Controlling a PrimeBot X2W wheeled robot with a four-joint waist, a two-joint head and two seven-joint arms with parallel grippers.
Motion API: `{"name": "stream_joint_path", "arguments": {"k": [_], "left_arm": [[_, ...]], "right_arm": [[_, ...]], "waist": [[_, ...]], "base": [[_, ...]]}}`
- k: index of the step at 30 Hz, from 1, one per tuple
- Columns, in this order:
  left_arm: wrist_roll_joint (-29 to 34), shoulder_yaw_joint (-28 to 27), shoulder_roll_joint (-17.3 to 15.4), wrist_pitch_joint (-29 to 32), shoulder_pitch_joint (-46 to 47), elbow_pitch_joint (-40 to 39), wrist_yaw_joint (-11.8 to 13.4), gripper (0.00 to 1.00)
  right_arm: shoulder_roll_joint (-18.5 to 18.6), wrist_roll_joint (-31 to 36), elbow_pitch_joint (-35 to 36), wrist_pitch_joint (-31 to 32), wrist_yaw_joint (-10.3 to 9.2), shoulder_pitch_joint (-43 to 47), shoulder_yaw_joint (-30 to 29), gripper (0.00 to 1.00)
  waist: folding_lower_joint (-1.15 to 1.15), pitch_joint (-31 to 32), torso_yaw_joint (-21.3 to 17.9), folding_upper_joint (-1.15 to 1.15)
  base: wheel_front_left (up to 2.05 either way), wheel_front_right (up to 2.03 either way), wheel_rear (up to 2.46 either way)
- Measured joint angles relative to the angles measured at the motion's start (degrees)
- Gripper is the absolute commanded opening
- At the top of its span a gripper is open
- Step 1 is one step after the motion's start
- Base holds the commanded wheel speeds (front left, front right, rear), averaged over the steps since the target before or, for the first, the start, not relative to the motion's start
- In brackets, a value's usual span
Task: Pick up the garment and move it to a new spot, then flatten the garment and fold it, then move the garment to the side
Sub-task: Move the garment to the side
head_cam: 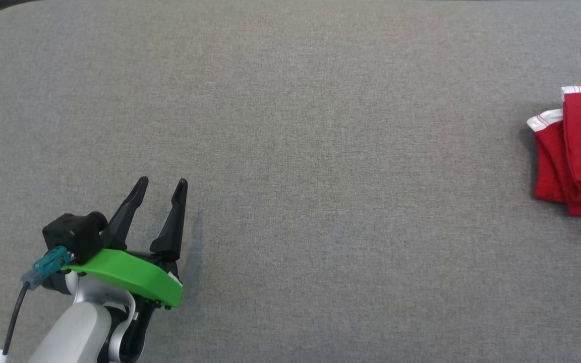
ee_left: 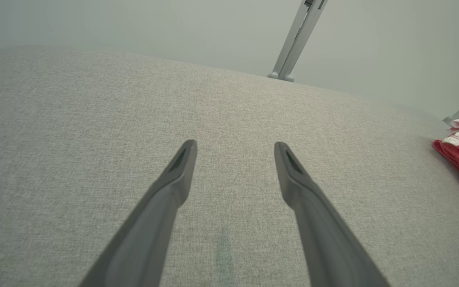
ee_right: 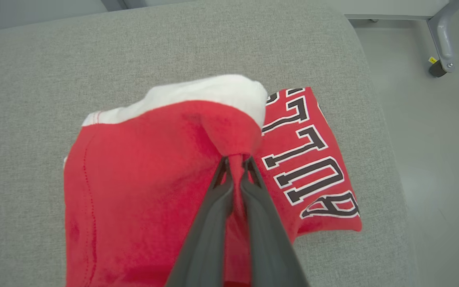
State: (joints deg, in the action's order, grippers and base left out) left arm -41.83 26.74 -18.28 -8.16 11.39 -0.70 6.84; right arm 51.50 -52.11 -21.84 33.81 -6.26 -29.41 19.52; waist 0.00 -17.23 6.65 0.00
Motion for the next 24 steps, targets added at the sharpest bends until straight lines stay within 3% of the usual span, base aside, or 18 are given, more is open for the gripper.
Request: {"name": "stream_joint_path", "arguments": {"k": [3,8,11,13,24], "left_arm": [[0.25,0.03,0.35,0.14,1.32,-0.51,0.00,1.00],[0.77,0.12,0.78,0.31,3.29,-1.25,0.00,1.00],[1.04,-0.20,0.78,0.07,4.14,-1.18,0.00,1.00],[1.31,-0.42,0.78,-0.23,4.53,-0.80,0.00,1.00],[1.37,-1.87,0.83,-2.22,4.67,2.00,0.00,1.00]], "right_arm": [[0.64,2.04,0.44,-0.57,-0.40,-1.04,0.41,0.07],[1.26,5.37,0.49,-1.75,-0.40,-2.02,1.25,0.08],[0.74,6.37,-0.35,-3.08,-0.42,-2.42,1.27,0.40],[0.15,7.23,-1.19,-3.69,-0.43,-2.48,1.62,1.00],[-1.47,13.46,-3.83,-11.40,-0.86,-2.48,2.30,1.00]], "waist": [[0.00,-1.70,0.50,0.00],[0.00,-4.50,1.19,0.00],[0.00,-5.92,1.41,0.00],[0.01,-6.48,1.39,0.00],[0.01,-4.52,-0.50,0.00]], "base": [[0.00,0.00,0.00],[0.00,0.00,0.00],[0.00,0.00,0.00],[0.00,0.00,0.00],[0.00,0.00,0.00]]}}
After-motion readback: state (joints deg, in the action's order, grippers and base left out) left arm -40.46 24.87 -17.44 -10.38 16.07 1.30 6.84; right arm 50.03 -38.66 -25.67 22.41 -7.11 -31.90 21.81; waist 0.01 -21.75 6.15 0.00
